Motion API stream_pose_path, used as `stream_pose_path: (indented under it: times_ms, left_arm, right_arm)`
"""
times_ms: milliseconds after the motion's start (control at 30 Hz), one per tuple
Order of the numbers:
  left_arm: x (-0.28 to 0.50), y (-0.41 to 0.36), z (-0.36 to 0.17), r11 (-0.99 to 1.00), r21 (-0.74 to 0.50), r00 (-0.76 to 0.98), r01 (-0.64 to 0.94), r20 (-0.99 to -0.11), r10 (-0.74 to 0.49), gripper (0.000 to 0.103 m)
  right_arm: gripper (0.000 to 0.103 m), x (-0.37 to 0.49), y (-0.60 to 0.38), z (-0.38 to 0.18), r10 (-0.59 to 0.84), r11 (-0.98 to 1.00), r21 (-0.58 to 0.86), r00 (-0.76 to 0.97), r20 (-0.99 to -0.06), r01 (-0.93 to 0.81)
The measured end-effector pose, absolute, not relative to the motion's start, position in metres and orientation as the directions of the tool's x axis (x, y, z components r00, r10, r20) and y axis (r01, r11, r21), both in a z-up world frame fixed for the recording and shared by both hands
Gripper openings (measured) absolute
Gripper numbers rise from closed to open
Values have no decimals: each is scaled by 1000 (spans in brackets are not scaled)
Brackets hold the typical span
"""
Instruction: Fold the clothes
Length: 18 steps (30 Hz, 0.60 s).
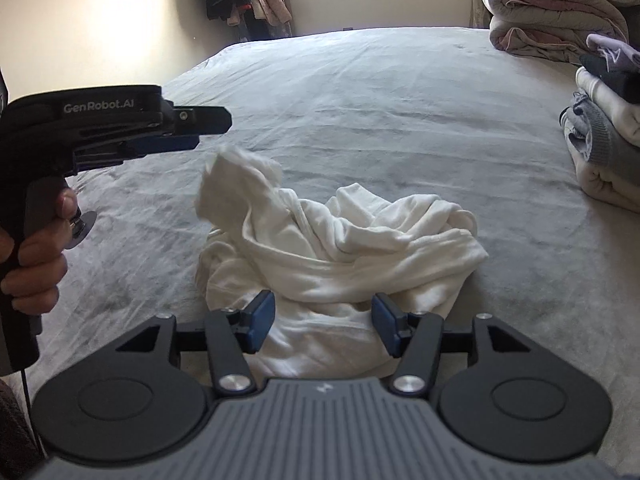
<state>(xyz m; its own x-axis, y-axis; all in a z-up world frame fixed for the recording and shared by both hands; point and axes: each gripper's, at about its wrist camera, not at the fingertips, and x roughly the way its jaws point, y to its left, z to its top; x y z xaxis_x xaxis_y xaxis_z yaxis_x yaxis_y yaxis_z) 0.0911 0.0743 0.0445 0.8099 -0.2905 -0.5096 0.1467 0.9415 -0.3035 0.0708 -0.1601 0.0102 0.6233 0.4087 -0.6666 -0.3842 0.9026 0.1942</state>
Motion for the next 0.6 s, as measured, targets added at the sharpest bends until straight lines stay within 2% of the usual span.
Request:
stream_pose_path:
  times_ms: [67,167,267,367,500,533,600]
  left_arm:
    - [89,78,41,942,-308,774,132,-562,-292,53]
    - [86,87,31,945,-318,710,82,-647,-279,55]
    - [86,98,15,910,-413,635,28,-696,-335,55]
    - [87,106,0,864,-503,574,-15,-712,-404,54]
    - [90,102,-18,833,-551,535,-56,-721,-441,53]
    - [91,101,-22,828,-557,532,-67,-722,-443,49]
    - [93,96,-27,821,-565,530,-79,-722,-445,39]
  right_arm:
    - [58,72,-160,9,394,908,174,633,-666,-382]
    - [60,77,-158,9,382,910,145,647,-659,-389]
    - [61,78,-149,8,380,901,99,661,-647,-422]
    - [62,79,-138,5,388,882,46,668,-635,-468]
    - [62,80,-129,-3,381,864,-23,684,-622,-502]
    - [62,80,-129,-6,374,865,-38,692,-618,-501]
    - [50,83,-131,-10,357,870,-52,701,-617,-490]
